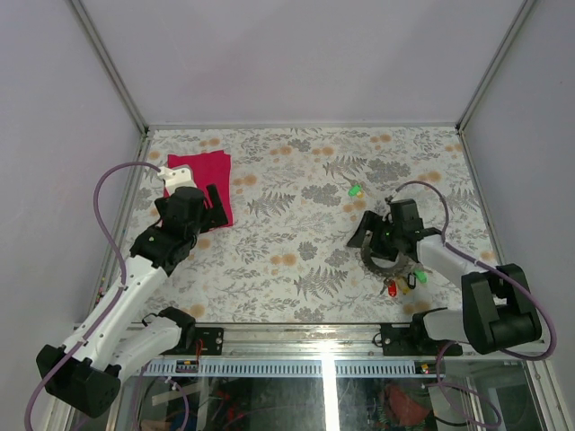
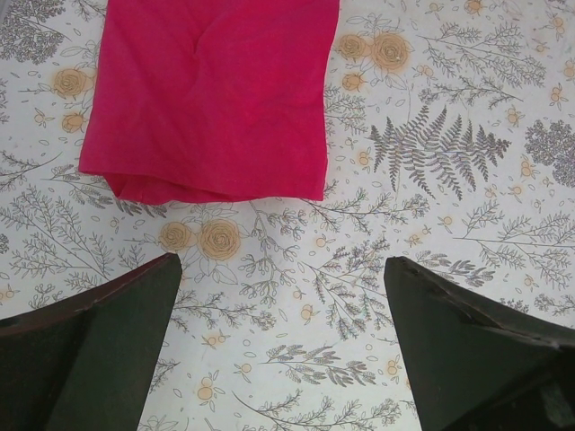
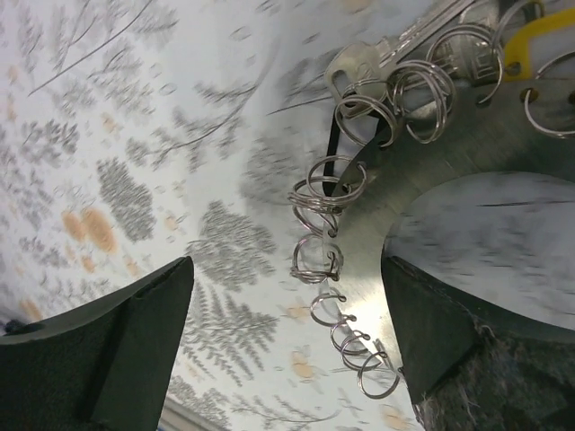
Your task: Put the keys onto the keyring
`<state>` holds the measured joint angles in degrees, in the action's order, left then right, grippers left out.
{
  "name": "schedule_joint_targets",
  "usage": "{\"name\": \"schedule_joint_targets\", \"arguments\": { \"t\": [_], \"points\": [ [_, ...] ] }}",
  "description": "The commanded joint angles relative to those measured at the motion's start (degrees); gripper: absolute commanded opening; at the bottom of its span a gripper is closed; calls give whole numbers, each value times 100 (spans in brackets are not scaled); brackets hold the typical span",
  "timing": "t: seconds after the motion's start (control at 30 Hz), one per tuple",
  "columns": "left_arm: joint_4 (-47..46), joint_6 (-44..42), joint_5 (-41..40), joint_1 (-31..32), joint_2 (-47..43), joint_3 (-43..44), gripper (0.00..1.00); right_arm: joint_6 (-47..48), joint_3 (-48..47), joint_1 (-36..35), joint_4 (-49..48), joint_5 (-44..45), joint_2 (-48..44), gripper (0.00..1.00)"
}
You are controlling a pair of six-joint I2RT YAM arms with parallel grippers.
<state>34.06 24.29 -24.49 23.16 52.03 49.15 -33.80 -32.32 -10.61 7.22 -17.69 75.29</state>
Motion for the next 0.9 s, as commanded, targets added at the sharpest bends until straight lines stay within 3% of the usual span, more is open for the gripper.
{"name": "schedule_joint_targets", "arguments": {
  "t": [0.0,0.3,0.5,0.7,0.87],
  "points": [
    [-69,-75,-8,18,26,139,100,-870,180,-813,-486,172,-58,92],
    [-84,-54,36,15,38,154,100,-1635,-122,-2430,-1463,884,669,86],
    [-84,-15,97,14,45,152,100,-1627,-781,-3009,-2030,831,1586,83],
    [-93,4,177,19,62,135,100,-785,-1443,-3048,-1950,993,1943,84],
    [-84,-16,184,14,22,122,100,319,-1587,-3046,-1246,1288,1376,87]
  ]
}}
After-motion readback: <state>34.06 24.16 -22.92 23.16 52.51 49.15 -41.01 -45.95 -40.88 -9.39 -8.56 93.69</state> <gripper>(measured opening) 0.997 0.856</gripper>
